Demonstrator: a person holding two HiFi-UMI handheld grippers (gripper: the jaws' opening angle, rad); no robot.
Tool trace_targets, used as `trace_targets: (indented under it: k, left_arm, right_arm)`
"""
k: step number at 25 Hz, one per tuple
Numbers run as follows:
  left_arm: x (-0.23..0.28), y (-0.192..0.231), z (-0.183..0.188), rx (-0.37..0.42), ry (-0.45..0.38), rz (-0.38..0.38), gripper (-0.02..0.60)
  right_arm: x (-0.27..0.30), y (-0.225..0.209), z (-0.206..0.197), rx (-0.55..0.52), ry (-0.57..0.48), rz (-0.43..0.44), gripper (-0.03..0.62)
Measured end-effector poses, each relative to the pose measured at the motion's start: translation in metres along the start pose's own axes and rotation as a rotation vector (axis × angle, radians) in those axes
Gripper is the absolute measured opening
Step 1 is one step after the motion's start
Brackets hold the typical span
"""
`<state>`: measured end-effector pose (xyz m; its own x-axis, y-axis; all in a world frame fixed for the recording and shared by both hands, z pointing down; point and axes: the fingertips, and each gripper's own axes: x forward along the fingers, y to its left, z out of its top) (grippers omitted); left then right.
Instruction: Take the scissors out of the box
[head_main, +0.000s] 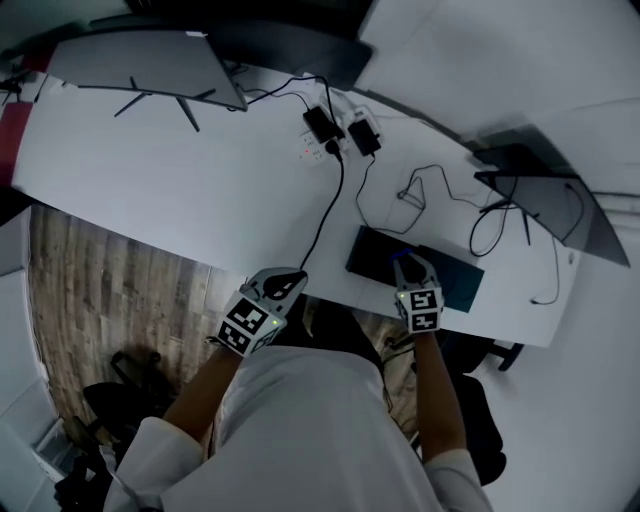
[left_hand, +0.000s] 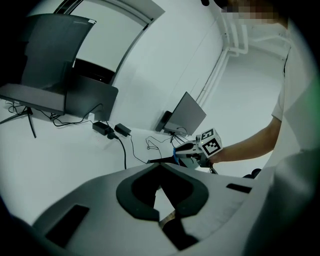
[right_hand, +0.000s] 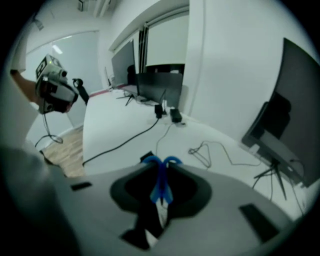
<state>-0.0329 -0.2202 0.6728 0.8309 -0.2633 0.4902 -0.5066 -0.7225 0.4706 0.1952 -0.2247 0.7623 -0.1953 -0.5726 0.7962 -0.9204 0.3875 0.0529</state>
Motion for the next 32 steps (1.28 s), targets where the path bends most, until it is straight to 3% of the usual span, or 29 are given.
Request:
trace_targets:
  k: [4, 8, 12, 18, 24, 32]
  left_arm:
    - [0.0, -0.01, 0.001, 0.039, 0.001, -0.018, 0.031]
    - [0.0, -0.02, 0.005, 0.06, -0.005, -0.032, 0.031]
    - [0.002, -0.03, 0.012, 0.074, -0.015, -0.047, 0.031]
    - [-0.004, -0.05, 0.027, 0.106, -0.044, -0.04, 0.031]
    - [-0.023, -0.072, 0.034, 0.113, -0.102, 0.017, 0.031]
    - [-0.049, -0.11, 0.034, 0.099, -0.196, 0.07, 0.031]
  right_arm:
    - [-0.028, -0.017, 0.016, 0.115, -0.114, -0.053, 0.092]
    - [-0.065, -0.028, 0.04, 0.274, -0.263, -0.044, 0.092]
    - [-0.104, -0.036, 0.056, 0.362, -0.374, -0.048, 0.093]
    - [-0.167, -0.042, 0.077, 0.36, -0.51, -0.072, 0.094]
    - [-0.233, -0.043, 0.092, 0.343, -0.653, -0.075, 0.094]
    - [-0.294, -0.037, 0.087, 0.295, -0.76, -0.066, 0.094]
